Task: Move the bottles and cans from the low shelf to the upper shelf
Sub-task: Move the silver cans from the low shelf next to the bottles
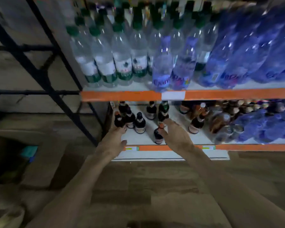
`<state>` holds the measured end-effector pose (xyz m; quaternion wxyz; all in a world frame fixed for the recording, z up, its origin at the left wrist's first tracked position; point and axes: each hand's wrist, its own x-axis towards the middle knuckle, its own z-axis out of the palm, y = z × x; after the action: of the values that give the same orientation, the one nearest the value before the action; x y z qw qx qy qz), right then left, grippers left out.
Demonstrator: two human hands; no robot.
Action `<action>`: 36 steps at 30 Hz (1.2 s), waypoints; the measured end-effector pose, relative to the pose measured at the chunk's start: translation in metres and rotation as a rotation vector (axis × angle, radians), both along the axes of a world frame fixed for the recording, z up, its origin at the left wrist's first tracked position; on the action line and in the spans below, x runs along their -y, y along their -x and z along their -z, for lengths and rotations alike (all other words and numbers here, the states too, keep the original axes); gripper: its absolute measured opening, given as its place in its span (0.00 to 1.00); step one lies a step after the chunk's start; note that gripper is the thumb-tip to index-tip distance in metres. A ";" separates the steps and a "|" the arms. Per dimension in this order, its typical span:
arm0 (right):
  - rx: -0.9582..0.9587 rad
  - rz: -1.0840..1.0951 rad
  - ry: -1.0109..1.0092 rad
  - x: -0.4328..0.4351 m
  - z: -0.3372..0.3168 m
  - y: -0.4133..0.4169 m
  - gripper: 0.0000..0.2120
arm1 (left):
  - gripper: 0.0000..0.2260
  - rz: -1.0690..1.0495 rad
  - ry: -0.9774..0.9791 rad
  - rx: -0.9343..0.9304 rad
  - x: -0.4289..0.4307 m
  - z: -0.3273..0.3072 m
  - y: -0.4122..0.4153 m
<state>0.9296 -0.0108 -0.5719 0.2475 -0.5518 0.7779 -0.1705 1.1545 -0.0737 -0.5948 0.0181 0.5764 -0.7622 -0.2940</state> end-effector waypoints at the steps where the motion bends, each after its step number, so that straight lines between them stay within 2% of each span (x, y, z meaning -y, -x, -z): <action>1: -0.005 -0.004 0.022 0.007 0.034 0.003 0.16 | 0.24 -0.012 0.008 -0.036 0.004 0.033 0.003; 2: 0.000 0.000 0.037 0.011 0.066 0.005 0.16 | 0.27 -0.009 0.040 -0.050 0.011 0.074 0.003; 3: 0.005 -0.002 0.048 0.013 0.098 0.006 0.16 | 0.26 0.011 0.085 -0.032 0.017 0.112 0.001; 5: -0.011 -0.025 0.077 0.017 0.152 0.007 0.16 | 0.17 -0.040 0.087 -0.030 0.031 0.174 -0.001; 7: -0.034 -0.015 0.127 0.019 0.196 0.011 0.13 | 0.17 -0.093 0.161 -0.053 0.039 0.213 0.002; 11: -0.019 0.029 0.208 0.024 0.255 0.018 0.13 | 0.17 -0.039 0.276 -0.020 0.044 0.261 0.020; 18: -0.064 0.095 0.175 0.009 0.277 0.020 0.13 | 0.16 -0.174 0.451 -0.062 0.058 0.264 -0.009; 21: -0.063 0.138 0.200 0.017 0.269 0.020 0.13 | 0.21 -0.269 0.497 -0.062 0.075 0.260 -0.024; 24: -0.082 0.221 0.295 0.036 0.262 0.033 0.16 | 0.30 -0.371 0.432 -0.116 0.091 0.254 -0.030; 27: -0.033 0.260 0.289 0.063 0.260 0.044 0.17 | 0.36 -0.460 0.279 -0.184 0.113 0.259 -0.031; 30: 0.022 0.258 0.257 0.079 0.263 0.045 0.18 | 0.33 -0.451 0.173 -0.189 0.127 0.270 -0.036; 36: 0.057 0.289 0.314 0.097 0.282 0.047 0.14 | 0.26 -0.428 0.238 -0.212 0.141 0.301 -0.039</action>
<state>0.8829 -0.1074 -0.8543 0.1535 -0.4611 0.8056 -0.3390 1.1937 -0.2147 -0.8956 0.2274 0.6843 -0.6459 -0.2506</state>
